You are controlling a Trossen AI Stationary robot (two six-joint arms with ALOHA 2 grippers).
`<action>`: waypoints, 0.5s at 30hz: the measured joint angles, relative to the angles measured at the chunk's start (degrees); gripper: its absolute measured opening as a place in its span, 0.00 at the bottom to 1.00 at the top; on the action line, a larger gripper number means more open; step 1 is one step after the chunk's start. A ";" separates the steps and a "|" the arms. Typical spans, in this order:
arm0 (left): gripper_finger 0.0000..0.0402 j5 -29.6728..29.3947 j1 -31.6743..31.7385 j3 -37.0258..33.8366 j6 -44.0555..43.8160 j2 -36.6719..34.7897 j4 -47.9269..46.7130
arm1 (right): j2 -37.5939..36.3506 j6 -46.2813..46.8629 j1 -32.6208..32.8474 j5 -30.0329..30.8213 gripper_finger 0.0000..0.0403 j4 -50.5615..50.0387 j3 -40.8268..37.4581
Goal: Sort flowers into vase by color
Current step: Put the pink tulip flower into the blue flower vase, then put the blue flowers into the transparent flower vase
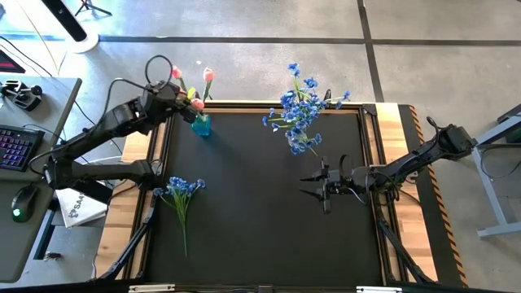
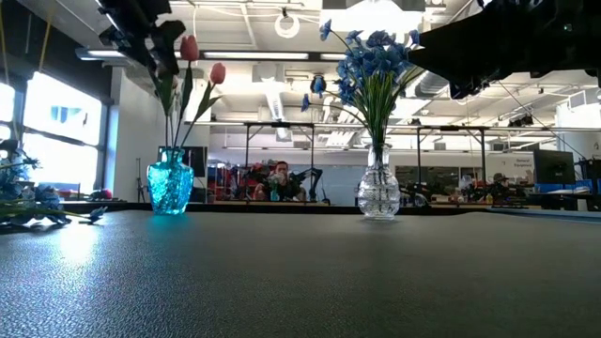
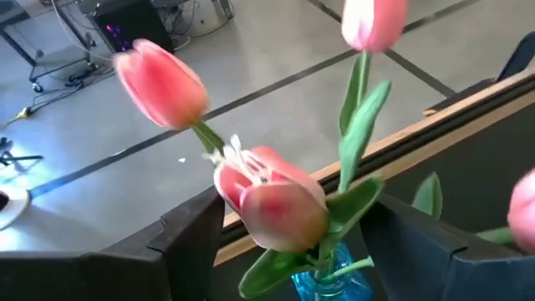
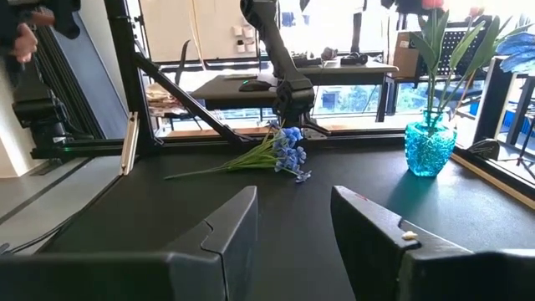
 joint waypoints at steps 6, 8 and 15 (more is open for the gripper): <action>0.67 3.74 1.27 6.31 -0.30 0.00 -3.31 | 0.00 0.53 0.00 -0.01 0.37 -0.02 0.00; 0.67 4.02 0.64 8.48 0.00 0.06 -5.25 | 0.00 0.50 0.00 -0.02 0.37 -0.02 0.00; 0.63 4.15 -9.81 13.33 -9.45 3.83 -17.62 | 0.02 0.50 0.00 0.11 0.37 -0.02 0.00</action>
